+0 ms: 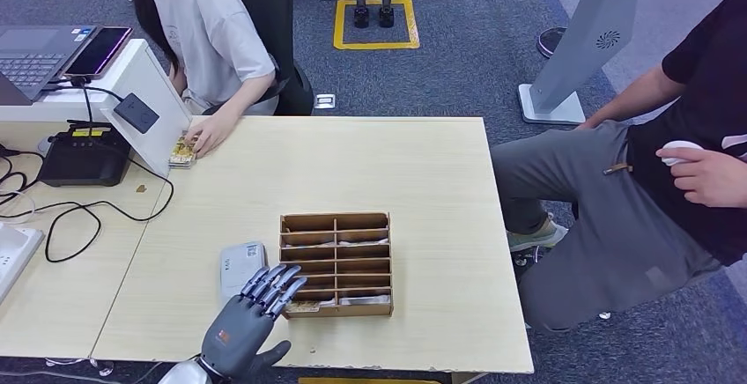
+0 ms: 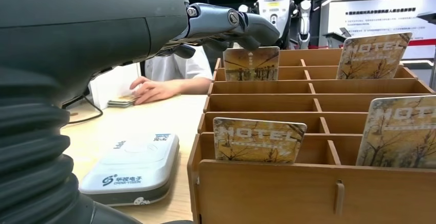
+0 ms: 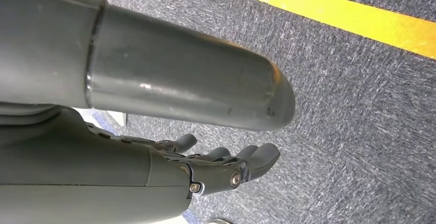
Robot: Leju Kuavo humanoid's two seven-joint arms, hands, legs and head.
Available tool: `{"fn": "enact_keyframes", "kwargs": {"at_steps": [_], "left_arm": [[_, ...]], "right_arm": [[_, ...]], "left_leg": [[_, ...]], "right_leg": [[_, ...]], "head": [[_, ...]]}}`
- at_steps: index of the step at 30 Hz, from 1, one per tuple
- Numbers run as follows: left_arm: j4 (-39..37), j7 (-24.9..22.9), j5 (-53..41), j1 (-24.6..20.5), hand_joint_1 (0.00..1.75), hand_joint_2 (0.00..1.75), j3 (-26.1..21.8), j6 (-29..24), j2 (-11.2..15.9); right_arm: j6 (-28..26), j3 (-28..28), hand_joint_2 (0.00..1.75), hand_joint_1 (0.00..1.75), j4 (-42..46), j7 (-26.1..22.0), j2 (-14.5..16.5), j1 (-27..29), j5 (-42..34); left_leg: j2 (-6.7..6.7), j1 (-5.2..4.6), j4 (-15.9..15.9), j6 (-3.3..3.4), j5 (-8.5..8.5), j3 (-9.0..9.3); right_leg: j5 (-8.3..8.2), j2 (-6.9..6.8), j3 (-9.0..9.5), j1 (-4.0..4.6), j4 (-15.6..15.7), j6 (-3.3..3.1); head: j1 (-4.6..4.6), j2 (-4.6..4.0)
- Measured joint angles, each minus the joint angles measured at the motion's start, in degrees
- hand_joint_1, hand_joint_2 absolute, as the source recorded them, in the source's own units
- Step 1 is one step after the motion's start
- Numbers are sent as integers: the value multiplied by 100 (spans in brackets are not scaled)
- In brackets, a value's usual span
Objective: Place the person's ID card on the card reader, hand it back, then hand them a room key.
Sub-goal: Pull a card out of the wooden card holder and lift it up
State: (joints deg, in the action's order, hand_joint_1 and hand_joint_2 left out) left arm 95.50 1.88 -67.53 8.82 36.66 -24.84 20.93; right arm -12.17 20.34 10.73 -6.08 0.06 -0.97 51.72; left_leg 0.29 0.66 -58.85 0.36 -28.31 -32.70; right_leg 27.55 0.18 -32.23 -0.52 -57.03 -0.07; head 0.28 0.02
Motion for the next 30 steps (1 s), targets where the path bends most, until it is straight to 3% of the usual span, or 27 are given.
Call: {"fn": "enact_keyframes", "kwargs": {"at_steps": [23,27,30], "left_arm": [[-183,-1,33,-137,0,175,87,69,-305],[-255,-10,71,-154,173,175,87,72,-344],[-315,-9,184,-169,175,175,87,149,-367]], "right_arm": [[9,16,0,0,0,6,57,-3,61],[9,21,0,0,0,0,63,-4,91],[9,38,0,0,1,0,68,-5,115]], "left_leg": [[0,0,0,0,0,0],[0,0,0,0,0,0],[0,0,0,0,0,0]], "right_leg": [[0,0,0,0,0,0],[0,0,0,0,0,0],[0,0,0,0,0,0]], "head": [[0,-2],[0,-2],[0,-2]]}}
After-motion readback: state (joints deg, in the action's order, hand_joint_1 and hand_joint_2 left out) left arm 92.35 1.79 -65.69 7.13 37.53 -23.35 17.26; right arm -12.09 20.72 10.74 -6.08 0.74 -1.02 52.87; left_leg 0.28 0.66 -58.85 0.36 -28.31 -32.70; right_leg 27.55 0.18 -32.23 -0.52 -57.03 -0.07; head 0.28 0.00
